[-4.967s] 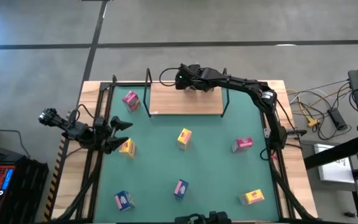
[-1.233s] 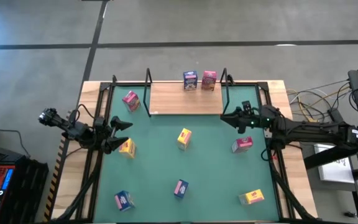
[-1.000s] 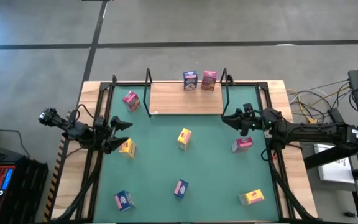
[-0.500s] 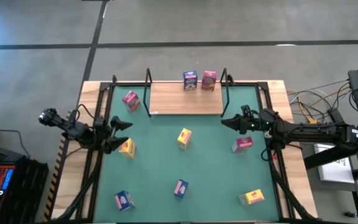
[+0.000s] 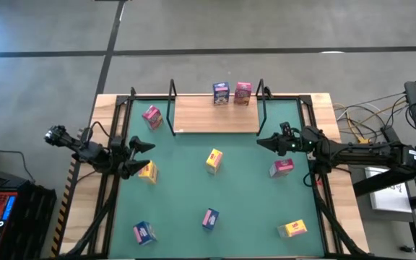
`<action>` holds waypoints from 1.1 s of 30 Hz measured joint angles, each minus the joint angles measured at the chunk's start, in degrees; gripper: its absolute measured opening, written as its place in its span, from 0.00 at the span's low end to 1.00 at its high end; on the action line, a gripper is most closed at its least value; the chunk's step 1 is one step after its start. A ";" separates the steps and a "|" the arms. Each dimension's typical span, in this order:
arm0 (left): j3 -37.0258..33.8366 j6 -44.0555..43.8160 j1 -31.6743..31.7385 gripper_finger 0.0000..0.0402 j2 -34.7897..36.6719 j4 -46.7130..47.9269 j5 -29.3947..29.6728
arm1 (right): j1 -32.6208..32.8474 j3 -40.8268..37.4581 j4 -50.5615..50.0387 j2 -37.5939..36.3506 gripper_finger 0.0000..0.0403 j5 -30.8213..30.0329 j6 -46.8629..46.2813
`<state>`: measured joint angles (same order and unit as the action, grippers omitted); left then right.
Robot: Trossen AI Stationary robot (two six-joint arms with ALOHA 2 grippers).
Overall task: Stack cereal on shelf
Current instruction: Put the right pink cereal box on the shelf aligned with the other pink cereal box
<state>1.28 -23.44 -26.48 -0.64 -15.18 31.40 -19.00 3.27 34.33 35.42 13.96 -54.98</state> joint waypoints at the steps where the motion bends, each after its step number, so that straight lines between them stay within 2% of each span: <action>1: 0.00 0.00 0.00 0.99 0.00 0.00 0.00 | 0.00 0.00 0.02 0.00 0.30 0.00 -0.06; 3: 0.00 0.00 0.00 0.99 0.00 0.00 -0.02 | -0.07 0.04 -0.25 -0.05 0.30 3.80 -7.10; 6: 0.00 0.00 0.00 0.99 0.00 0.00 -0.02 | 0.13 0.09 -0.20 -0.45 0.30 15.51 -28.42; 8: 0.00 0.00 0.00 0.99 0.00 0.02 -0.04 | 0.13 0.11 -0.35 -0.44 0.30 20.66 -40.91; 11: 0.00 0.00 0.00 0.99 -0.07 0.00 -0.04 | 0.13 0.11 -0.56 -0.44 0.30 23.78 -54.01; 15: 0.00 0.00 0.00 0.99 -0.07 0.01 -0.04 | 0.13 0.10 -1.25 -0.39 0.31 23.65 -60.44; 23: 0.00 0.00 0.00 0.99 -0.07 0.00 -0.04 | 0.13 0.09 -1.07 -0.42 0.31 23.54 -54.15; 26: 0.00 0.00 0.00 0.99 -0.07 0.00 -0.04 | 0.13 0.09 -1.09 -0.42 0.31 21.87 -48.59; 30: 0.00 0.00 0.00 0.99 -0.07 0.00 -0.06 | 0.11 0.09 -1.07 -0.39 0.31 17.21 -32.30; 33: 0.00 0.00 0.01 0.99 -0.07 0.00 -0.04 | 0.13 0.09 -1.07 -0.37 0.31 17.53 -16.55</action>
<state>1.28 -23.44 -26.47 -0.71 -15.18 31.35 -18.87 3.36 33.25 35.05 31.49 -71.53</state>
